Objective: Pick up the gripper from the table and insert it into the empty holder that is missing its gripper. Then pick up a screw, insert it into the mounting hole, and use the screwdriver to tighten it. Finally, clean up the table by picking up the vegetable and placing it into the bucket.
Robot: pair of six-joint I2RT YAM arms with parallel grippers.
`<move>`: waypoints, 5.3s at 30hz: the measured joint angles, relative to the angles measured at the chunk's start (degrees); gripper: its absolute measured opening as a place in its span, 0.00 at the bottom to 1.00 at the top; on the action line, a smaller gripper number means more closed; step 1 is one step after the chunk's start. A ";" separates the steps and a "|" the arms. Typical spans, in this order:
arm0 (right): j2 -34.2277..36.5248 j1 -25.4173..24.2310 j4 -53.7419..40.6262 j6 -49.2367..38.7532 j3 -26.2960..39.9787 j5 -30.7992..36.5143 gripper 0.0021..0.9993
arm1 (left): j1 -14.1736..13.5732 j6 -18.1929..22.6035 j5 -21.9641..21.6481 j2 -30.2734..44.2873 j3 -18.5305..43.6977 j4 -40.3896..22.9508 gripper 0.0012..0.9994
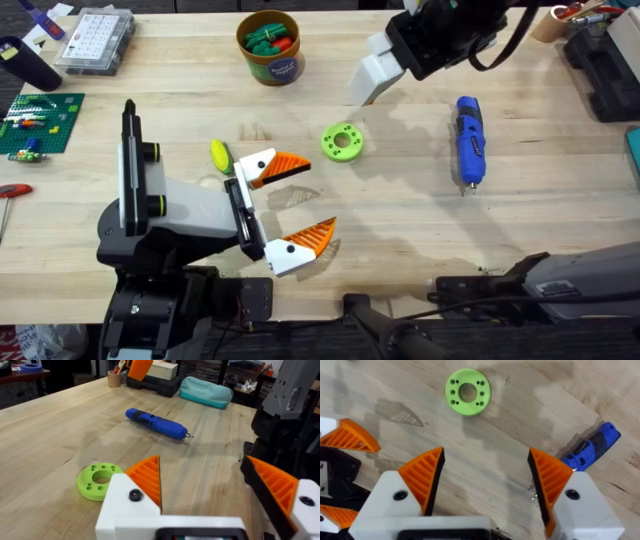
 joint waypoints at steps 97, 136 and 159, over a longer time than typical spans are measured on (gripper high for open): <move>9.37 -34.80 29.50 0.13 -34.14 3.37 0.93 | -0.02 -0.22 0.00 -0.01 0.02 -0.17 0.00; -16.52 -29.17 32.31 -0.48 -28.65 3.17 0.02 | -0.02 -0.22 0.00 -0.01 0.02 -0.17 0.00; -32.83 -14.33 64.43 0.27 -24.28 -15.72 0.02 | -0.04 -0.22 -0.02 0.00 0.02 -0.17 0.00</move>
